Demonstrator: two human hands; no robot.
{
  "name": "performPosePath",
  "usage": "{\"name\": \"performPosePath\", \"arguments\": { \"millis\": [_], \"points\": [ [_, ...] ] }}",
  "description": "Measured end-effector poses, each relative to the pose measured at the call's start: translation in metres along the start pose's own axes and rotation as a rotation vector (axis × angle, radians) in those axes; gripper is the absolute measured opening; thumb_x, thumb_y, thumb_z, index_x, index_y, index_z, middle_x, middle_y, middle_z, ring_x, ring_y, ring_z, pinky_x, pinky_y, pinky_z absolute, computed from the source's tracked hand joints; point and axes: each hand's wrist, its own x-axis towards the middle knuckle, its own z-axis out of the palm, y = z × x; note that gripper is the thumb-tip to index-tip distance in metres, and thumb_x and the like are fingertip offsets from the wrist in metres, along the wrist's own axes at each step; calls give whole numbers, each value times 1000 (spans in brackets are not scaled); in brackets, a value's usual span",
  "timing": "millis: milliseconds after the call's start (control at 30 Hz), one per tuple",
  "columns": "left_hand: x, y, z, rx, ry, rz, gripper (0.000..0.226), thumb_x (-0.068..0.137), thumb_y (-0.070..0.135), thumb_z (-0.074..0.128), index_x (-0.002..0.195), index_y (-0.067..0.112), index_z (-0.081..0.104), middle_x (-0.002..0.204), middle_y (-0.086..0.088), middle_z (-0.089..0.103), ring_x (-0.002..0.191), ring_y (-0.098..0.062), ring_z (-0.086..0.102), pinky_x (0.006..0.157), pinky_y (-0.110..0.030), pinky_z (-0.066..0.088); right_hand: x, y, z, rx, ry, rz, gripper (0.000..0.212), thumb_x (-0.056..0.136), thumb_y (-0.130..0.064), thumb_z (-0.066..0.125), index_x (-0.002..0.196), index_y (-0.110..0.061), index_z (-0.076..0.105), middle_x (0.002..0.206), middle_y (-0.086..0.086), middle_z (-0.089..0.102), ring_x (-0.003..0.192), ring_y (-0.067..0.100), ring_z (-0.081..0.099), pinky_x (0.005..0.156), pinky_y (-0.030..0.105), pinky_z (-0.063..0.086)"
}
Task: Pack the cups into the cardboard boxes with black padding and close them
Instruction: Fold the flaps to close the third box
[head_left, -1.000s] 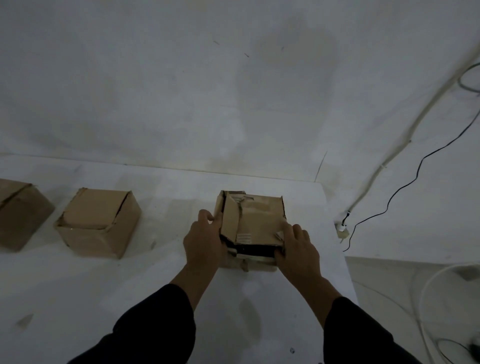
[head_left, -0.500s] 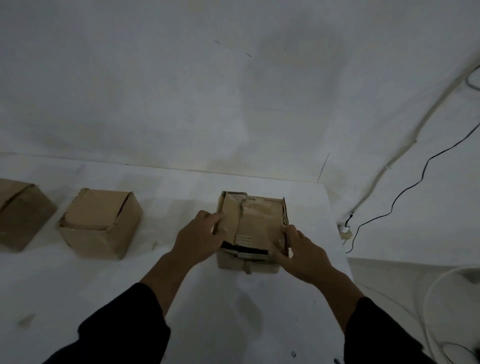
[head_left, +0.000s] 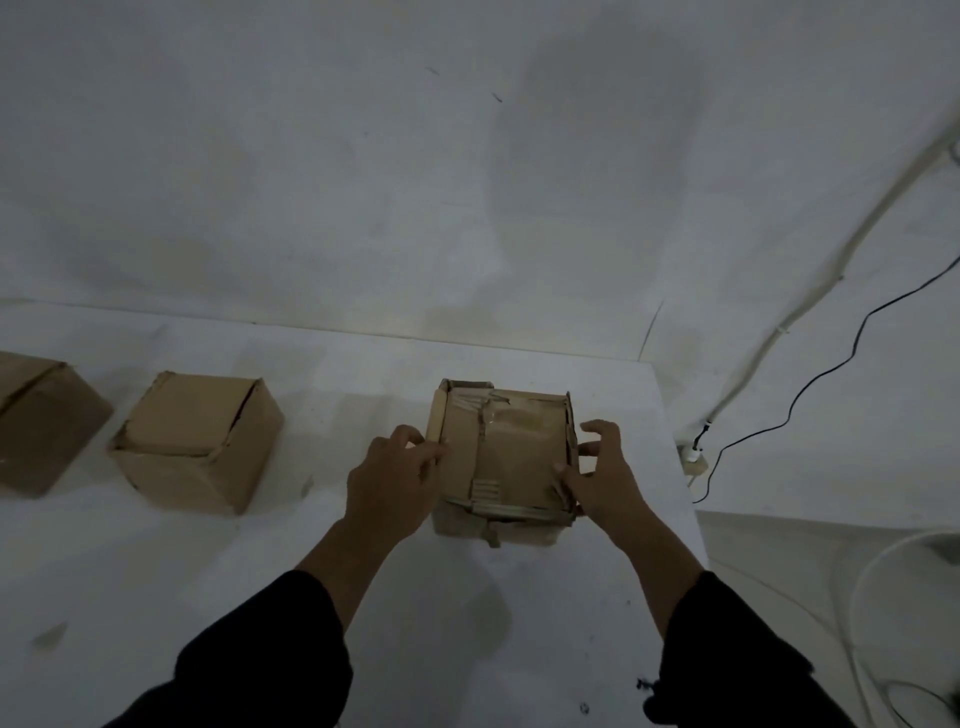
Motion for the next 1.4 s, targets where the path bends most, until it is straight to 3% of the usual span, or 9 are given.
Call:
{"name": "performPosePath", "arguments": {
  "millis": [100,300,433,600,733,800,900,1200,1400],
  "points": [
    [-3,4,6,64,18,29,31,91,30,49,118,29,63,119,1,55,96,-25,52,64,-27,41,3,0,6,-103,6,27,72,88,-18,61,145,-25,18,125,9,48,101,27,57,89,46,50],
    [-4,10,13,122,-3,-15,38,90,38,44,123,28,60,124,-3,54,93,-28,57,68,-32,48,-5,-3,16,-245,4,-18,63,94,-16,48,148,-24,15,134,15,37,113,38,51,89,42,43],
    [-14,5,13,-140,-38,-23,63,84,59,25,125,25,59,124,-2,55,87,-22,62,70,-29,52,-12,6,9,112,20,29,66,90,-21,61,145,-26,24,130,6,48,105,26,58,89,44,52],
    [-16,11,9,-381,67,-156,32,96,27,48,126,29,58,123,2,62,101,-17,63,83,-26,49,-20,12,3,417,-65,111,49,89,-24,64,135,-19,45,123,-5,51,88,4,59,66,24,52],
    [-11,16,11,-662,70,-426,54,84,19,61,132,36,45,110,4,62,100,-21,64,87,-44,54,-18,16,2,505,-122,166,43,90,-31,61,131,-26,50,117,0,60,98,11,61,78,33,54],
    [-8,17,12,-661,58,-468,53,79,18,62,130,29,52,112,0,65,97,-25,65,84,-47,55,-17,21,3,470,-121,129,52,88,-25,65,136,-25,46,122,6,58,109,22,58,78,33,53],
    [-6,20,9,-561,72,-426,46,74,17,62,120,20,64,112,-5,69,98,-25,65,82,-42,56,-16,30,4,435,-94,82,59,86,-16,68,140,-20,44,125,12,56,112,27,57,79,36,55],
    [-14,6,-6,-476,134,-498,44,73,11,68,116,16,65,111,-4,69,101,-22,63,76,-26,45,-16,22,31,387,-90,47,57,84,-14,70,136,-21,47,118,14,61,106,30,62,82,43,57],
    [-20,-28,-20,-555,170,-568,35,71,9,69,104,17,59,95,5,63,81,-13,56,63,-22,39,-19,4,66,364,-99,47,60,83,-17,71,138,-22,47,118,11,64,106,27,63,86,46,56]
  ]
}}
